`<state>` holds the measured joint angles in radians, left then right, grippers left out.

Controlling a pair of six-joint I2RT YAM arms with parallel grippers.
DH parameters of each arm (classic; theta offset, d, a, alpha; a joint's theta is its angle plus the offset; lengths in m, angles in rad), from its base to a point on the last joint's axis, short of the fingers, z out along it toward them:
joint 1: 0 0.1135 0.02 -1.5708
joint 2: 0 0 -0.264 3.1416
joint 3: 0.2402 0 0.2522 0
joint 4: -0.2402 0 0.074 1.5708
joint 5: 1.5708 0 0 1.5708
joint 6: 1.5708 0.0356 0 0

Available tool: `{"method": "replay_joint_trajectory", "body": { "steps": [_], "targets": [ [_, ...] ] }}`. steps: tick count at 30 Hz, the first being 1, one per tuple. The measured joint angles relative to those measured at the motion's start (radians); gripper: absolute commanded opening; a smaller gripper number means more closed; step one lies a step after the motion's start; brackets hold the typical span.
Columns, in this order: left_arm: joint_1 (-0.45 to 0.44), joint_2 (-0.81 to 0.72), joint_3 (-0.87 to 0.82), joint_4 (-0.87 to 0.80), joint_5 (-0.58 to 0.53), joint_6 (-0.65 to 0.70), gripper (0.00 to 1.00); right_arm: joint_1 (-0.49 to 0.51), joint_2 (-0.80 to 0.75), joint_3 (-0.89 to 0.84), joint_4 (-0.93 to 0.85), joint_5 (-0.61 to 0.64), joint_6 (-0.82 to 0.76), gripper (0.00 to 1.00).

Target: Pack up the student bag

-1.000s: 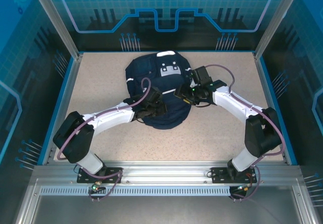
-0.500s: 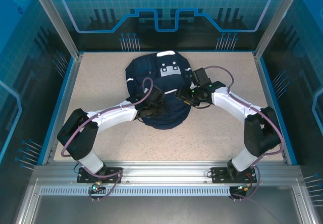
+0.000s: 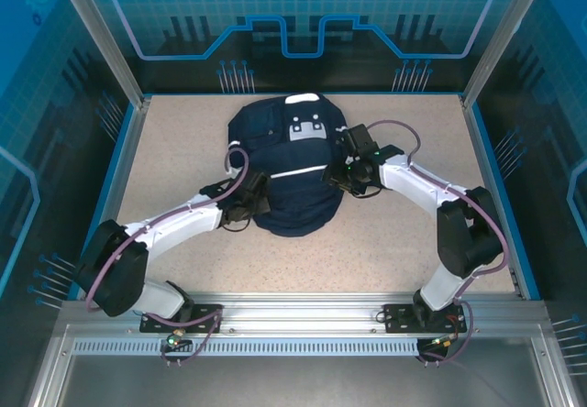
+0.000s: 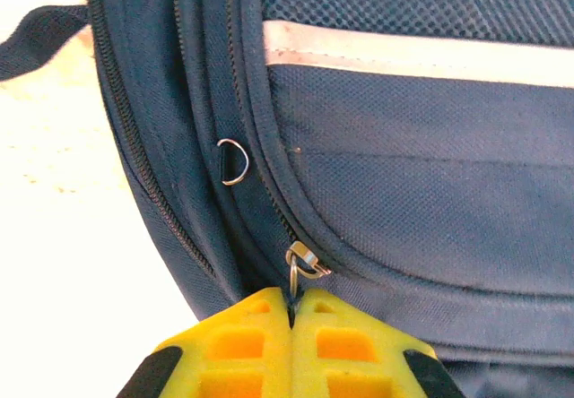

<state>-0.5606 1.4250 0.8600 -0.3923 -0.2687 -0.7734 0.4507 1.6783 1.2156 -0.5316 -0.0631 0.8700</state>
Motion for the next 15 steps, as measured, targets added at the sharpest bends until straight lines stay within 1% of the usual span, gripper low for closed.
{"method": "replay_joint_trajectory", "body": {
  "steps": [3, 4, 5, 7, 8, 10, 11, 13, 15],
  "targets": [
    [0.043, 0.000, -0.001, -0.006, 0.003, 0.028, 0.00, 0.000, 0.004, 0.018, -0.005, -0.002, -0.030, 0.55],
    [0.051, -0.002, -0.001, -0.008, 0.004, 0.041, 0.02, 0.000, 0.003, 0.023, -0.008, -0.003, -0.040, 0.57],
    [0.056, -0.003, -0.001, -0.010, 0.005, 0.050, 0.11, 0.000, 0.002, 0.024, -0.011, -0.001, -0.052, 0.61],
    [0.060, -0.015, 0.000, -0.016, 0.015, 0.074, 0.27, 0.000, -0.012, 0.024, -0.027, 0.019, -0.074, 0.72],
    [0.060, -0.025, -0.001, -0.024, 0.017, 0.084, 0.35, 0.000, -0.024, 0.024, -0.041, 0.037, -0.089, 0.76],
    [0.061, -0.060, 0.000, -0.056, 0.019, 0.105, 0.54, -0.006, -0.072, 0.022, -0.076, 0.092, -0.115, 0.82],
    [0.062, -0.077, 0.000, -0.069, 0.019, 0.106, 0.62, -0.012, -0.100, 0.019, -0.090, 0.117, -0.130, 0.84],
    [0.070, -0.126, 0.000, -0.100, 0.019, 0.126, 0.74, -0.046, -0.174, -0.003, -0.113, 0.179, -0.157, 0.89],
    [0.082, -0.167, 0.002, -0.124, 0.019, 0.130, 0.82, -0.106, -0.230, -0.027, -0.137, 0.232, -0.182, 0.92]
  ]
}}
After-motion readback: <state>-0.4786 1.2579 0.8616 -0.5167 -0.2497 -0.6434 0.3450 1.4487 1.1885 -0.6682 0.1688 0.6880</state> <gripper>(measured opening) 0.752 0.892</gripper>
